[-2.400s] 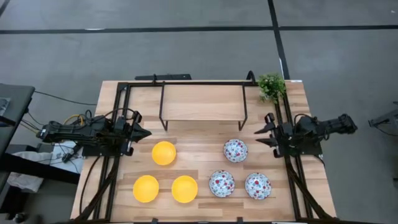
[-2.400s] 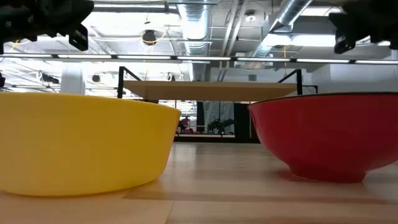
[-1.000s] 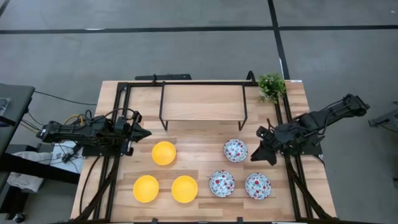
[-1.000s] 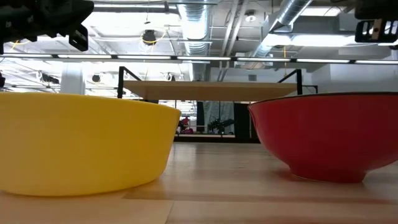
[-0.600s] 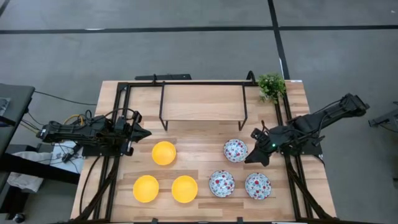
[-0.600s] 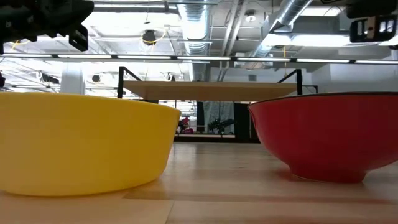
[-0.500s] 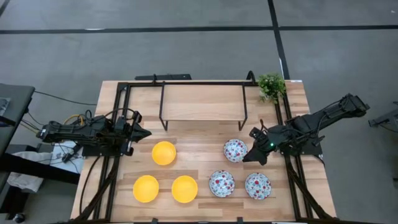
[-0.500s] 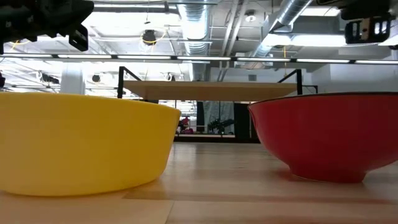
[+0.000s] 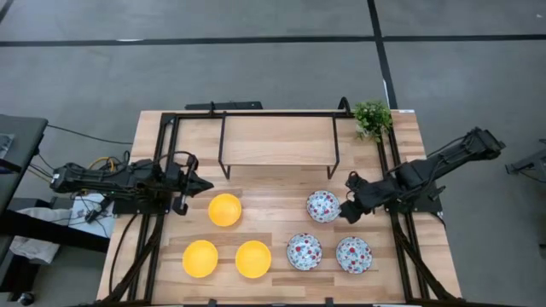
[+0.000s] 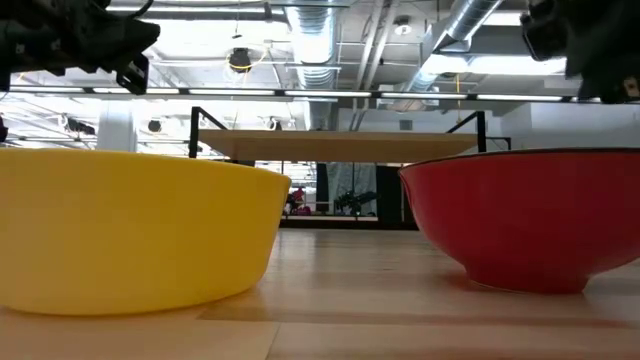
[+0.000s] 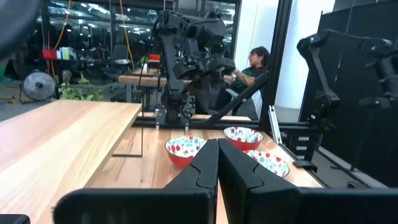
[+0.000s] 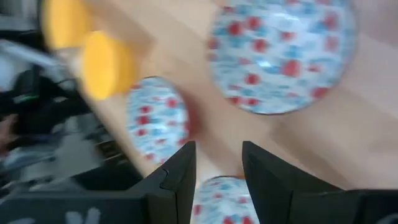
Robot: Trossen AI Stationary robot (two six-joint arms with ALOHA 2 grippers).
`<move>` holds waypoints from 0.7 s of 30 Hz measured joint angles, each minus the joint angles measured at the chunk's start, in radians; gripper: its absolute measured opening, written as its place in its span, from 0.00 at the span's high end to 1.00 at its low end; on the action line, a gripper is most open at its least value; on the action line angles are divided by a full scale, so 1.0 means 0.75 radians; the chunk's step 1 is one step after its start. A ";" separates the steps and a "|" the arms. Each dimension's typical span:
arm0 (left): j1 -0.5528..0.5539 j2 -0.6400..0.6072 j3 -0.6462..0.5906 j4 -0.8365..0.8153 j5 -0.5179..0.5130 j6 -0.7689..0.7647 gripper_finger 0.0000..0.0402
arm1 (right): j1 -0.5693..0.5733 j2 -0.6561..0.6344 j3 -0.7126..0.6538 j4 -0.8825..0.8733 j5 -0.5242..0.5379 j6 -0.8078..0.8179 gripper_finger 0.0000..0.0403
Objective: Pick & Place Mini bowls
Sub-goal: Put the top white patterned bowl on the shelf
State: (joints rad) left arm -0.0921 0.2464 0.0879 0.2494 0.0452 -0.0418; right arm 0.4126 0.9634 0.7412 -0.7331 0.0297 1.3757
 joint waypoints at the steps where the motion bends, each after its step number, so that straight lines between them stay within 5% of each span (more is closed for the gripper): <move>1: 0.000 0.005 0.000 0.004 0.000 0.000 0.98 | -0.001 0.016 0.009 -0.044 0.002 0.016 0.70; 11: 0.000 0.005 0.000 0.041 0.000 0.000 0.98 | -0.024 0.311 0.330 -0.572 0.174 0.083 0.70; 21: 0.000 0.005 0.000 0.072 0.000 0.000 0.98 | -0.095 0.598 0.407 -0.549 -0.029 -0.269 0.70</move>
State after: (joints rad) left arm -0.0921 0.2501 0.0879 0.3033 0.0452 -0.0418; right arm 0.3415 1.4120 1.0466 -1.1449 0.0081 1.1738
